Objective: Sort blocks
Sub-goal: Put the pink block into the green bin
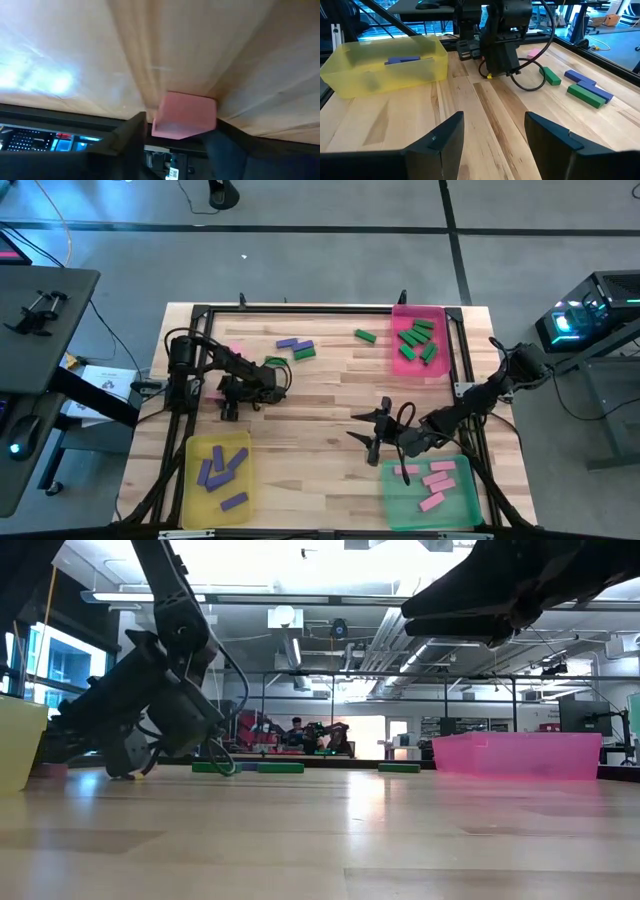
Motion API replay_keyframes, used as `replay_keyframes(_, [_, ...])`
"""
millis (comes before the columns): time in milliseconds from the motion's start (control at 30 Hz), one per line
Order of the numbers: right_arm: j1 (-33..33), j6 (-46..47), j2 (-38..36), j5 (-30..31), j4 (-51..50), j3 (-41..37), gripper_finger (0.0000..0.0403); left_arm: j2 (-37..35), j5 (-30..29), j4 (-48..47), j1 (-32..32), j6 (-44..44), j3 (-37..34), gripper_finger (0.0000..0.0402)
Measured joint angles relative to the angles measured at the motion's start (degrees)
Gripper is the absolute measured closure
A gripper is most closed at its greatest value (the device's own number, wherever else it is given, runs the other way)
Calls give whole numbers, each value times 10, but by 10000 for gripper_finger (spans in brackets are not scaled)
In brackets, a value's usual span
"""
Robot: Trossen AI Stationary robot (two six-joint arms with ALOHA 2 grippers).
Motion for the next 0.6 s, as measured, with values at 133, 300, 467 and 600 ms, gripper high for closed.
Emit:
replay_keyframes(133, [0, 2, 0, 0, 0, 0, 210, 0, 5, 0, -8, -4, 1, 303])
replay_keyframes(300, [0, 2, 0, 0, 0, 0, 210, -23, -2, 3, -21, -18, 6, 329])
replay_keyframes(467, [0, 4, 0, 0, -7, 0, 210, -102, -39, 37, -27, -68, 34, 329])
replay_keyframes(600, [0, 4, 0, 0, -12, 0, 210, -185, -51, 60, -26, -105, 57, 329])
